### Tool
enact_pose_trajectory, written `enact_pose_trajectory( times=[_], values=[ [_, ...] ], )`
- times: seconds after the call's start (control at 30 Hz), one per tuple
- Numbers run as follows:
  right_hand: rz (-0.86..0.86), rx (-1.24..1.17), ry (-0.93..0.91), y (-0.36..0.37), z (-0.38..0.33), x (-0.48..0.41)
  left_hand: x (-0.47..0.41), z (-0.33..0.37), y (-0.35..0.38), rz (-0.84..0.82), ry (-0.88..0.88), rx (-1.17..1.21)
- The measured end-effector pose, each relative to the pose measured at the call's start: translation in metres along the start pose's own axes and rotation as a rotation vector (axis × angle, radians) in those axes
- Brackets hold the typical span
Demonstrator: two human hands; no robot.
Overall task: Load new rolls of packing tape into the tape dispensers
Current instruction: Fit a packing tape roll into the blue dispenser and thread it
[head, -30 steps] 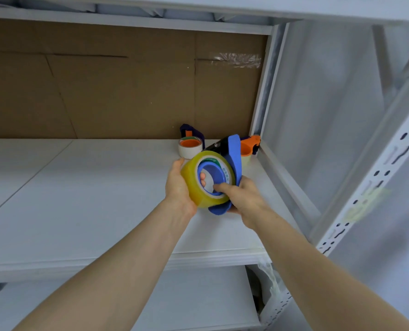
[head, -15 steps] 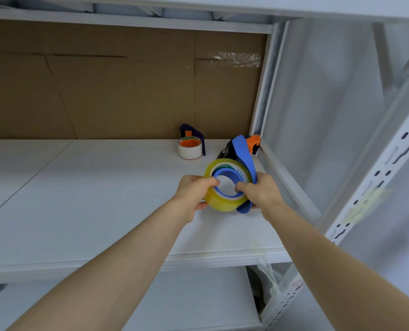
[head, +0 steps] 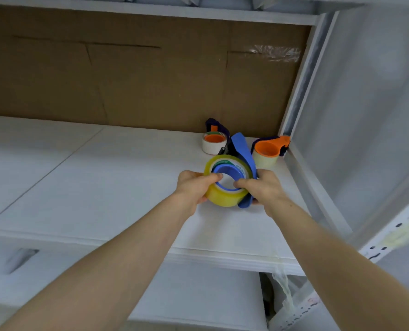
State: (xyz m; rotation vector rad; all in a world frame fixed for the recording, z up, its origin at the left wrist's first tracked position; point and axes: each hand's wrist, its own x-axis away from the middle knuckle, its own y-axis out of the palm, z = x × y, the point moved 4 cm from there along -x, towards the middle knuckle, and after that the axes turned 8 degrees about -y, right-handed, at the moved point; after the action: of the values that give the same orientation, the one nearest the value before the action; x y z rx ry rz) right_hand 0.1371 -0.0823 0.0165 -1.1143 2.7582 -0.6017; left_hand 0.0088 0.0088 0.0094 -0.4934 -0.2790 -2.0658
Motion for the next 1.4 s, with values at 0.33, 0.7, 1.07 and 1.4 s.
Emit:
enact_pose_trajectory(
  times=[0.33,0.7,1.07,1.4],
  values=[
    [-0.116,0.109,-0.145,0.052,-0.014,-0.02,0.003,-0.003,-0.049,0.194,-0.046,0.076],
    [-0.23,-0.008,-0.152,0.143,-0.082,-0.011,0.016,0.028,-0.165,0.328,0.02,0.099],
    [-0.41,-0.062,-0.155,0.372,-0.189,0.024,0.033,0.036,-0.434,0.634,0.136,-0.028],
    [-0.536,-0.028,-0.163,0.54,-0.259,0.027,0.021,0.032,-0.612,0.806,0.098,-0.039]
  ],
)
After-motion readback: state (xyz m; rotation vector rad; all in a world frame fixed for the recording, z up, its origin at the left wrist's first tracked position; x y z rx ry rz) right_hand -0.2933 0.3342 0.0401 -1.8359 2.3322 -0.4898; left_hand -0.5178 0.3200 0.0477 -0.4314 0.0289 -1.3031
